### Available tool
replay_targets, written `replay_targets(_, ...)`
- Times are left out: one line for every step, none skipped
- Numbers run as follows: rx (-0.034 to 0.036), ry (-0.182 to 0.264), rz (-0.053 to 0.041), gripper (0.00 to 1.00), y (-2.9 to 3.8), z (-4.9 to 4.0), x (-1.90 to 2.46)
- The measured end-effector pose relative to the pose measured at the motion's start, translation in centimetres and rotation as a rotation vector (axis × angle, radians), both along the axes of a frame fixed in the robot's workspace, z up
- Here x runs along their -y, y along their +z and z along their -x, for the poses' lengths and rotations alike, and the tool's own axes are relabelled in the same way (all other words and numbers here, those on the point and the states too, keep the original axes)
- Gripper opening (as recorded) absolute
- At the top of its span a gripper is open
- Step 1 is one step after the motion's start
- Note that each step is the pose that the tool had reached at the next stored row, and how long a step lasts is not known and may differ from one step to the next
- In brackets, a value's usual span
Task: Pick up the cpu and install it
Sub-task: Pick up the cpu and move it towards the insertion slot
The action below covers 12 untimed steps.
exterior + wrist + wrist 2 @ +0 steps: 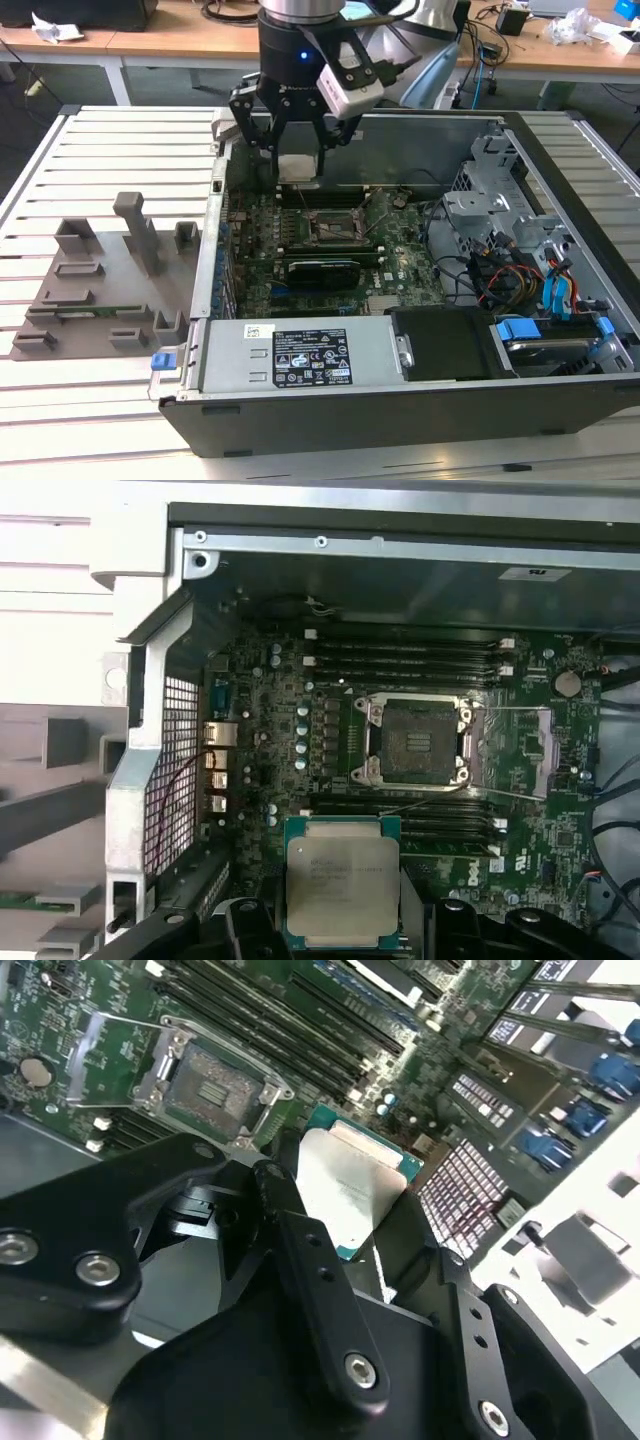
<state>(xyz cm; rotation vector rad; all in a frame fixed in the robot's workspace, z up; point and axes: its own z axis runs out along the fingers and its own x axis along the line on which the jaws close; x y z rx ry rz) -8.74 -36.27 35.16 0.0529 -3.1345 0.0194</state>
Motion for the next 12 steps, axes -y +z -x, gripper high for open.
replay_targets(0.0,0.0,-0.0001,0.55,-0.05,-0.22,-0.04)
replay_targets(-0.0001,0.0,-0.0001,0.55,-0.09,-0.45,-0.08)
replay_targets(-0.0003,0.0,0.0,0.55,-0.12,-0.69,-0.12)
replay_targets(-0.0003,0.0,0.0,0.55,-0.16,-0.92,-0.16)
replay_targets(-0.0003,0.0,-0.0001,0.55,-0.2,-1.08,-0.19)
replay_targets(-0.0004,0.0,-0.0001,0.55,-0.24,-1.28,-0.22)
replay_targets(-0.0005,0.0,-0.0001,0.55,-0.27,-1.47,-0.26)
replay_targets(-0.0007,0.0,0.0,0.55,-0.3,-1.66,-0.29)
replay_targets(-0.0008,0.0,0.0,0.55,-0.34,-1.86,-0.32)
replay_targets(-0.0011,0.0,0.0001,0.55,-0.41,-2.24,-0.39)
replay_targets(-0.0013,0.0,0.0,0.55,-0.47,-2.52,-0.45)
replay_targets(-0.0015,0.0,0.0,0.55,-0.51,-2.7,-0.5)
